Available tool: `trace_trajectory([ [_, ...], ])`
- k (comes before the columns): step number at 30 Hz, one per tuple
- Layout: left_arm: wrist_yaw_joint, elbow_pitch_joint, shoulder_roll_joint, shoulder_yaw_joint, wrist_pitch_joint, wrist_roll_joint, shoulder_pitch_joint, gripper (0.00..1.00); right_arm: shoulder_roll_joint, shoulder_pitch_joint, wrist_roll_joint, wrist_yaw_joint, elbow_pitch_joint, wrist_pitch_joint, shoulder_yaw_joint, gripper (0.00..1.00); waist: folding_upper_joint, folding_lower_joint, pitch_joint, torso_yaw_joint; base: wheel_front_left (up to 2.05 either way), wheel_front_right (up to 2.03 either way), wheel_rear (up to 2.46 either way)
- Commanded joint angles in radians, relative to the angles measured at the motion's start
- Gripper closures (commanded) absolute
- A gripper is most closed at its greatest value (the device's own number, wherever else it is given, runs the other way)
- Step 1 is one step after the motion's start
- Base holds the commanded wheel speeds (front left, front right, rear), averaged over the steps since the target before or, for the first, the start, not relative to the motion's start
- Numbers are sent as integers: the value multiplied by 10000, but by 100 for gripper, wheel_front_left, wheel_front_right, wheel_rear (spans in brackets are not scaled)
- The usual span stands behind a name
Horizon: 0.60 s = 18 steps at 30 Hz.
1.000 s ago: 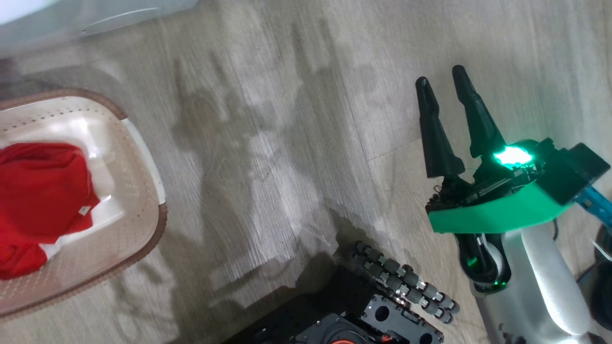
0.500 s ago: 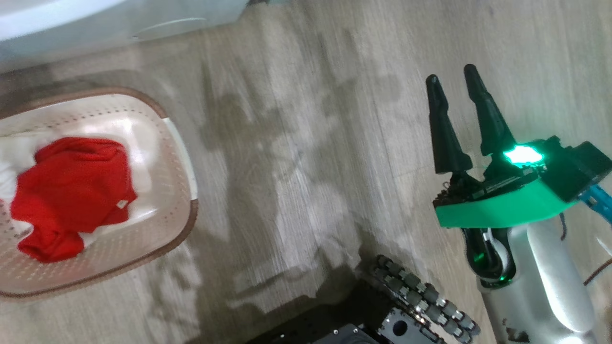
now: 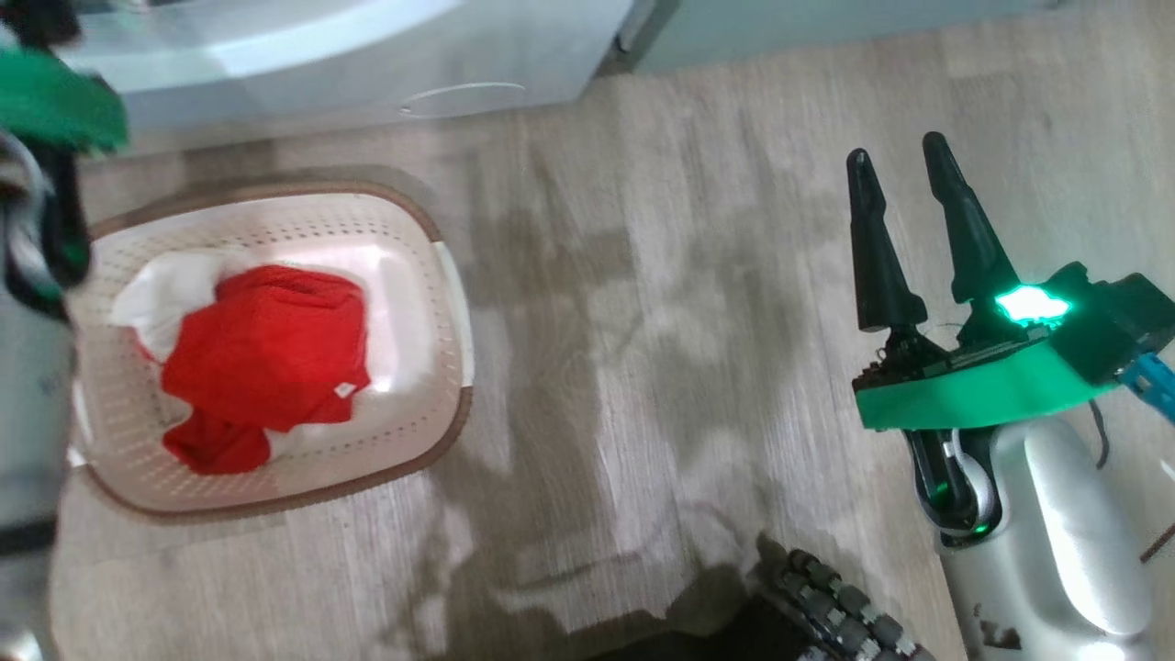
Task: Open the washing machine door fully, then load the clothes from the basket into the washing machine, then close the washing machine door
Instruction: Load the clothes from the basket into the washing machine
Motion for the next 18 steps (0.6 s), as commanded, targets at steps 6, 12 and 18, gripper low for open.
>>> trace_trajectory([
  [6, 451, -2371, 198, 620, -114, -62, 1735, 0, -31, 55, -254, 0, -75, -91, 7, 0, 0, 1, -529, 640, 0, 0, 0],
  [12, 721, -3413, 154, 935, -131, 59, 3347, 0, -31, 30, -432, 0, 214, -91, -109, 0, 0, 1, -896, 909, 0, 0, 0],
  [18, 1034, -4029, -84, 984, -136, 348, 4626, 0, -31, 88, -610, 0, 531, -91, -152, 0, 0, 1, -1246, 1039, 0, 0, 0],
])
